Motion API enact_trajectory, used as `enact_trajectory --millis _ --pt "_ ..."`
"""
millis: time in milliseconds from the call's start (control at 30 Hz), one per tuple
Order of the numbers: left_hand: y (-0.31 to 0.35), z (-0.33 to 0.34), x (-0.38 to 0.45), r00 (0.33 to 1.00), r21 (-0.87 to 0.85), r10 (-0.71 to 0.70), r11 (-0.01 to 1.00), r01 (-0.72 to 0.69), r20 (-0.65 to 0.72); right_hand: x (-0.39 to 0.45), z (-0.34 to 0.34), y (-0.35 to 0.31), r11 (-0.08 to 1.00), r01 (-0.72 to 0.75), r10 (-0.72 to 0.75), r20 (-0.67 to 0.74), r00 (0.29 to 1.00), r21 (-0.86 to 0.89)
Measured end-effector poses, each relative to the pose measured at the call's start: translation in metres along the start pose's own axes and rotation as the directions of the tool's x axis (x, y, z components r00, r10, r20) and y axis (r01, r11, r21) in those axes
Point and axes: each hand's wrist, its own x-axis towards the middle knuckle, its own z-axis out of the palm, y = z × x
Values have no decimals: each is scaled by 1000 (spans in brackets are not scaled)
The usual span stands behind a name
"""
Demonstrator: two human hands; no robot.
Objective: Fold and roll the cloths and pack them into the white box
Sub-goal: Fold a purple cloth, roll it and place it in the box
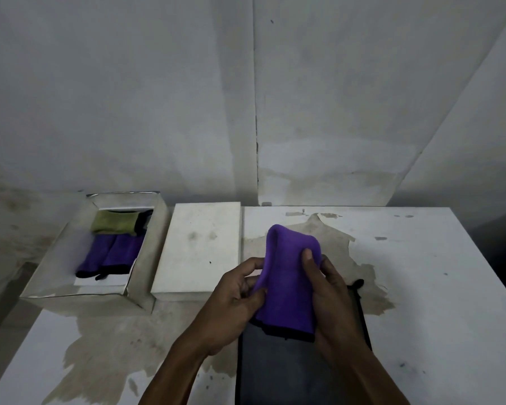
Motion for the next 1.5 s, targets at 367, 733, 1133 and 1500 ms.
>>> enact_trajectory --millis 367,733,1133,1500 --pt "-11 3 -8 998 -68 -65 996 66 18 -5 20 21 959 163 -196 -126 972 -232" --pt "0 -29 -18 997 -247 -60 967 69 44 12 35 13 956 -293 290 188 938 -13" --pt "-9 -123 -61 988 -168 -70 985 46 -137 4 126 57 963 -100 193 375 907 -252" --pt "-37 -251 -74 887 -207 -164 975 79 -432 17 234 117 863 -228 410 361 838 -450"
